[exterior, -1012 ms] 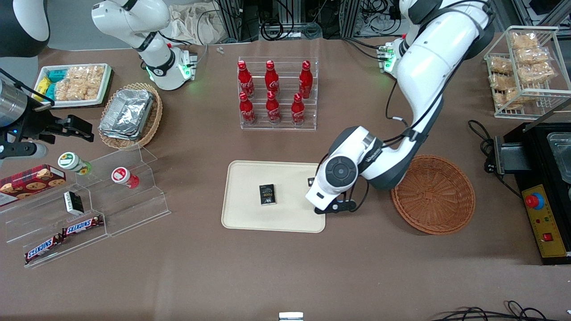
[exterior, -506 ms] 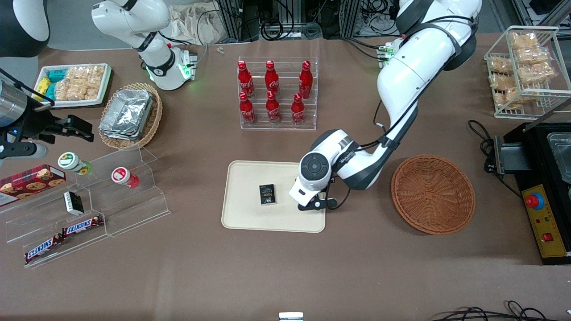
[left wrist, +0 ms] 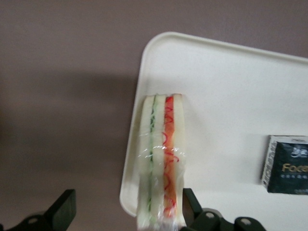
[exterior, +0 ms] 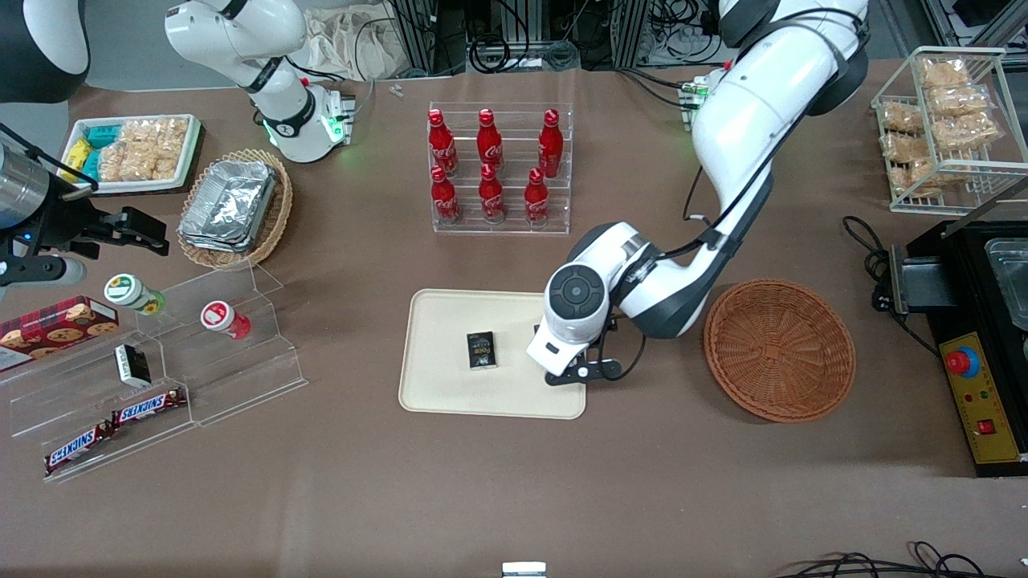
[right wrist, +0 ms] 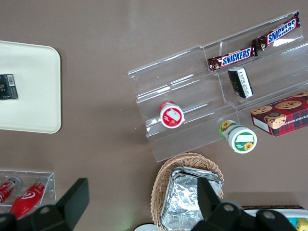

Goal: Place sandwich from basket to tray

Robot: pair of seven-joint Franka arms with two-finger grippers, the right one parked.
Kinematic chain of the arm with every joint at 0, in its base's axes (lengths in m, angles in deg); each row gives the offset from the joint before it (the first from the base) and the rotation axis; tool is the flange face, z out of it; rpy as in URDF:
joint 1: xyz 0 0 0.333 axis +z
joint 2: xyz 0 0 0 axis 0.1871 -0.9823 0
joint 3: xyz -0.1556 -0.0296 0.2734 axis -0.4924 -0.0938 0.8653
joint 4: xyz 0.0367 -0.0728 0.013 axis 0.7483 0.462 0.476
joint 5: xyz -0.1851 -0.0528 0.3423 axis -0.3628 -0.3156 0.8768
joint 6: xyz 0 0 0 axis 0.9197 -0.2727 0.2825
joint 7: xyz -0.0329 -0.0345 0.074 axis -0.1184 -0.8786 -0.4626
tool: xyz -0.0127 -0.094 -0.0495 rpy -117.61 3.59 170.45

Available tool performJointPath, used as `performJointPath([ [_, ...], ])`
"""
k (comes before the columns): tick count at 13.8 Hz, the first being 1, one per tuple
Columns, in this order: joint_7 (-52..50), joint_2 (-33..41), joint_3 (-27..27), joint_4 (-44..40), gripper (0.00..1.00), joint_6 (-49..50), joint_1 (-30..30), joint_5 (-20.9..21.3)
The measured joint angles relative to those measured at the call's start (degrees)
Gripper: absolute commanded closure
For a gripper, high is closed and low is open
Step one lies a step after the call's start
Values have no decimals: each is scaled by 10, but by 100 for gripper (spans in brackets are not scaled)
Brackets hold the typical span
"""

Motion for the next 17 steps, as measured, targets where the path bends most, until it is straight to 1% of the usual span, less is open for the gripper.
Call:
performJointPath([
  [2, -4, 54, 2, -5, 0, 23, 38, -13],
  [5, 29, 140, 0, 8, 0, 57, 133, -50],
  [7, 94, 195, 0, 49, 0, 83, 188, -81],
  [8, 122, 223, 9, 83, 0, 87, 202, -89],
  [9, 147, 254, 31, 126, 0, 80, 204, -97],
  [11, 224, 324, 92, 231, 0, 36, 194, -129],
  [13, 291, 391, 151, 320, 0, 13, 175, -143],
  [15, 357, 428, 171, 352, 0, 14, 169, -147],
  [17, 392, 433, 175, 347, 0, 19, 170, -150],
])
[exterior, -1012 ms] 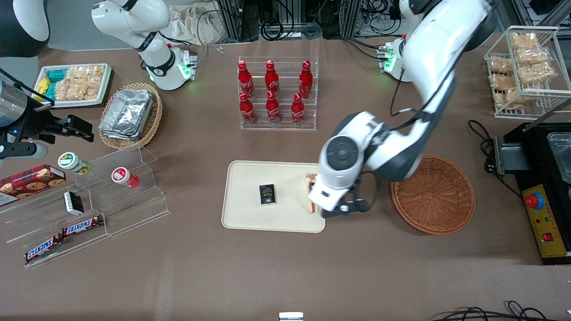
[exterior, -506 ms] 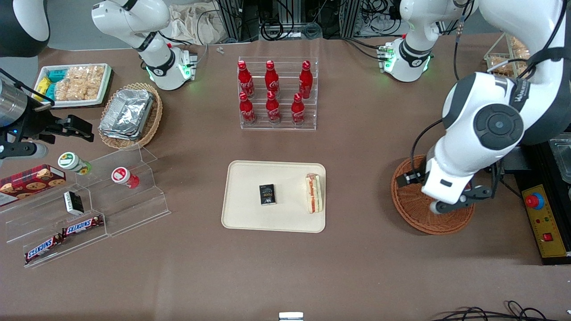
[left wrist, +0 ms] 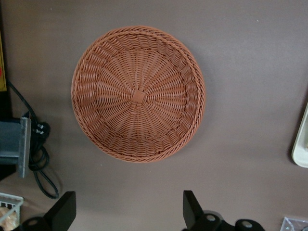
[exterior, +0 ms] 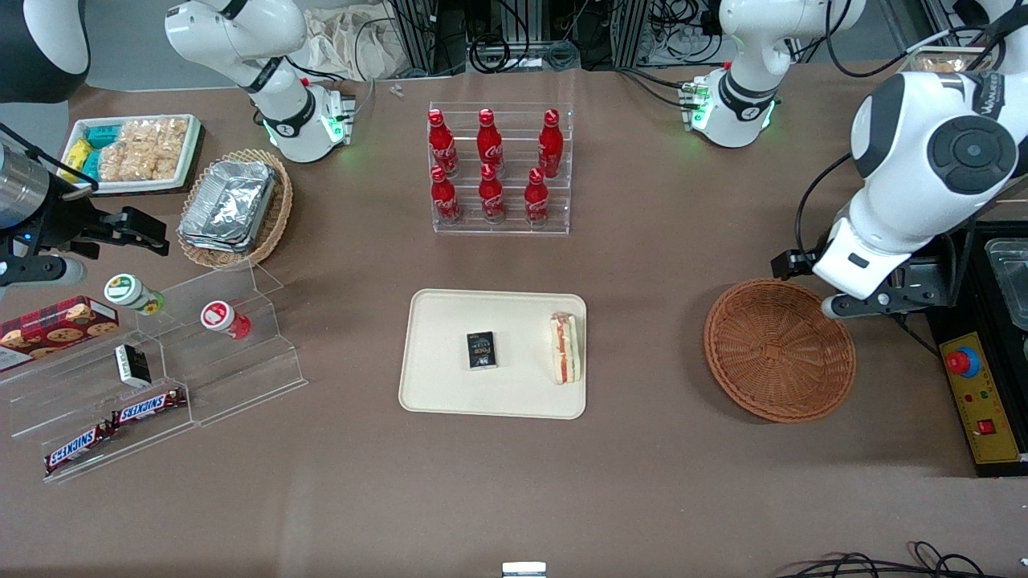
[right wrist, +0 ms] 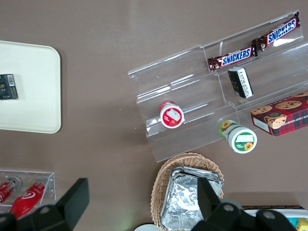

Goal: Place sandwich from basket to tray

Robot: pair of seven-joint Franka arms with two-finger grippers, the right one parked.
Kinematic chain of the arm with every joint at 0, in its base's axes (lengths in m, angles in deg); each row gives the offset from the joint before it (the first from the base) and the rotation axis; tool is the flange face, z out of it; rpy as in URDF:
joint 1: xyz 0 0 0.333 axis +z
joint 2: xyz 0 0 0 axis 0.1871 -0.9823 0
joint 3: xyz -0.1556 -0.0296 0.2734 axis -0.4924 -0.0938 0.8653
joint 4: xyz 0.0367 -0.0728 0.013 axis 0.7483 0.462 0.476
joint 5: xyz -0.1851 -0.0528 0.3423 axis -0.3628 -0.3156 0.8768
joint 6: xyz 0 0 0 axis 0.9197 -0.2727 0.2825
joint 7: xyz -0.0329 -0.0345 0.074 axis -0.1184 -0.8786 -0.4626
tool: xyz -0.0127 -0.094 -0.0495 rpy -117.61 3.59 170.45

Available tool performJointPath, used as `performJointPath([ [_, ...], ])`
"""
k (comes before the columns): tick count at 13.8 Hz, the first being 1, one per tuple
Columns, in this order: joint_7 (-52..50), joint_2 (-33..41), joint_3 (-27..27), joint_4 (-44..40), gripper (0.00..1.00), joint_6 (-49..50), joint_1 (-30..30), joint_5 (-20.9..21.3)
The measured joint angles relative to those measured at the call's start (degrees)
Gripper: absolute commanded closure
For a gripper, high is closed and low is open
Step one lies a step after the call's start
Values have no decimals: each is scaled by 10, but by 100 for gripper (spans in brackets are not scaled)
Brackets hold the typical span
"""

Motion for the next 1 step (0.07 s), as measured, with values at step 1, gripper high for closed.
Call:
performJointPath([
  [1, 9, -3, 1, -10, 0, 4, 0, 0],
])
